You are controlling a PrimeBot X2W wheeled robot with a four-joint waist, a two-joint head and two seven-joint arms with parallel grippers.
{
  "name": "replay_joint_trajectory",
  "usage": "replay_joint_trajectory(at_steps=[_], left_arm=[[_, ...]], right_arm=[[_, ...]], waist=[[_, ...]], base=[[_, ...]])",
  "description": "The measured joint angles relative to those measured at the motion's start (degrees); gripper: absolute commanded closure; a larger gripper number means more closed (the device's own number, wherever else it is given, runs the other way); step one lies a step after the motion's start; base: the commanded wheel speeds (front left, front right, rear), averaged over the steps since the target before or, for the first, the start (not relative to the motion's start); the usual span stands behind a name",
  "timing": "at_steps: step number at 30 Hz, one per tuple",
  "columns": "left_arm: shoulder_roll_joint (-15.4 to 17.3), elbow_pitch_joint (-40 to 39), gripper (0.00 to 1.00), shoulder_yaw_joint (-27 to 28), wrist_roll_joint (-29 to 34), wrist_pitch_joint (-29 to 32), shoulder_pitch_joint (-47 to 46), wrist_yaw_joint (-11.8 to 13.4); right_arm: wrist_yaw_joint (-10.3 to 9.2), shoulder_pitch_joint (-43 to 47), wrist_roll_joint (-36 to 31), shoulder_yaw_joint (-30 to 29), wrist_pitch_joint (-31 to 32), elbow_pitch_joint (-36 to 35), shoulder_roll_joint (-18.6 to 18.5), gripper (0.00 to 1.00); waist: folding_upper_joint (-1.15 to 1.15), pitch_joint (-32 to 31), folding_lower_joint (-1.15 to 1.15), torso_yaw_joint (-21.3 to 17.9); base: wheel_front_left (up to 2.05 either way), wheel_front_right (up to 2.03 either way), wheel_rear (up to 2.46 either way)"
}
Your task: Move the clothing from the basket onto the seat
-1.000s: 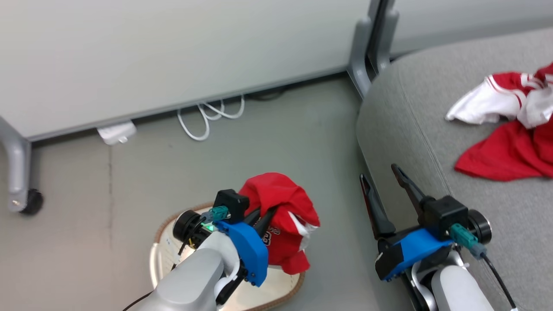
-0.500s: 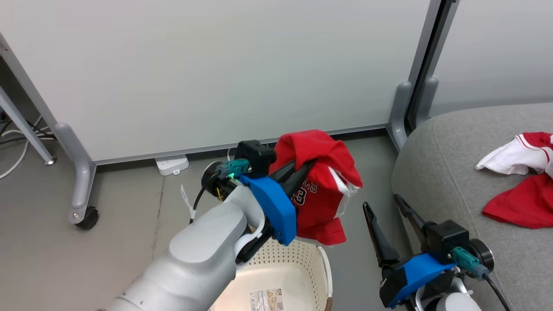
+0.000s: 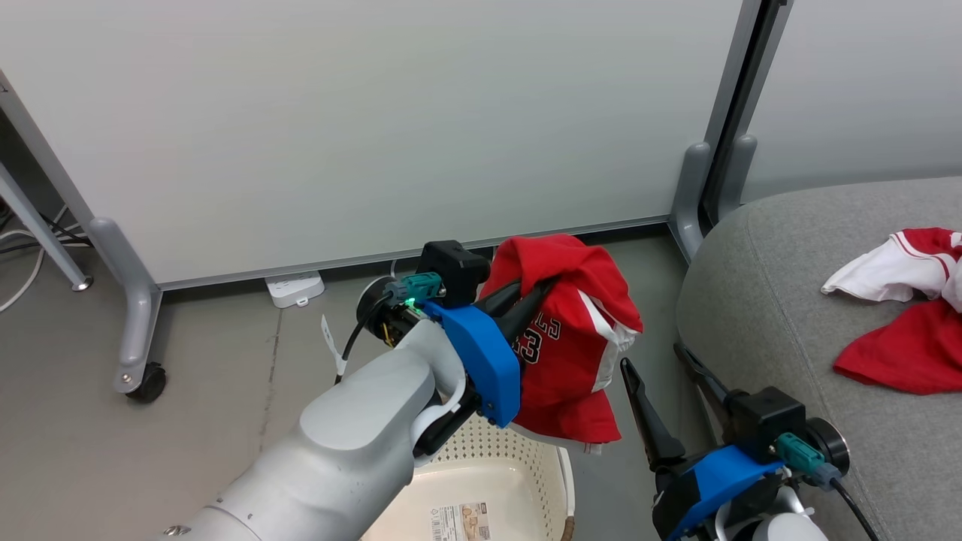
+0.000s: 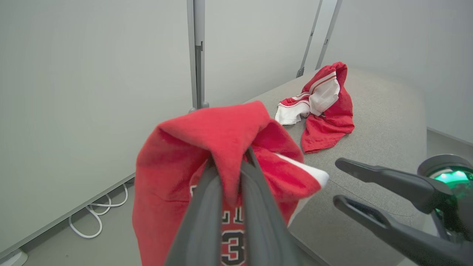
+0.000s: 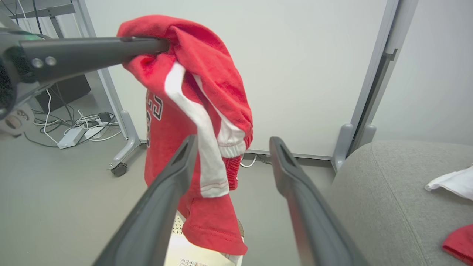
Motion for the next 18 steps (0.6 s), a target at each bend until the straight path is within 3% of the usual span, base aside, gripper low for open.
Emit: replay_joint_trajectory(at_steps=[10, 18], left_arm=[[0.0, 0.5, 1.00, -2.1, -2.3, -0.9, -0.8, 0.1], [0.0, 0.6, 1.00, -3.9, -3.1, -1.4, -1.1, 0.1]], right_arm=[[0.01, -2.0, -0.3, 4.8, 2.9, 1.0, -0.1, 0.00], [0.00, -9.8, 0.9, 9.1, 5.4, 7.7, -1.8, 0.00]], waist=[[0.00, 0.3, 0.00, -0.8], [0.00, 0.6, 0.00, -0.7]], base=[[0.00, 0.00, 0.00], [0.00, 0.00, 0.00]])
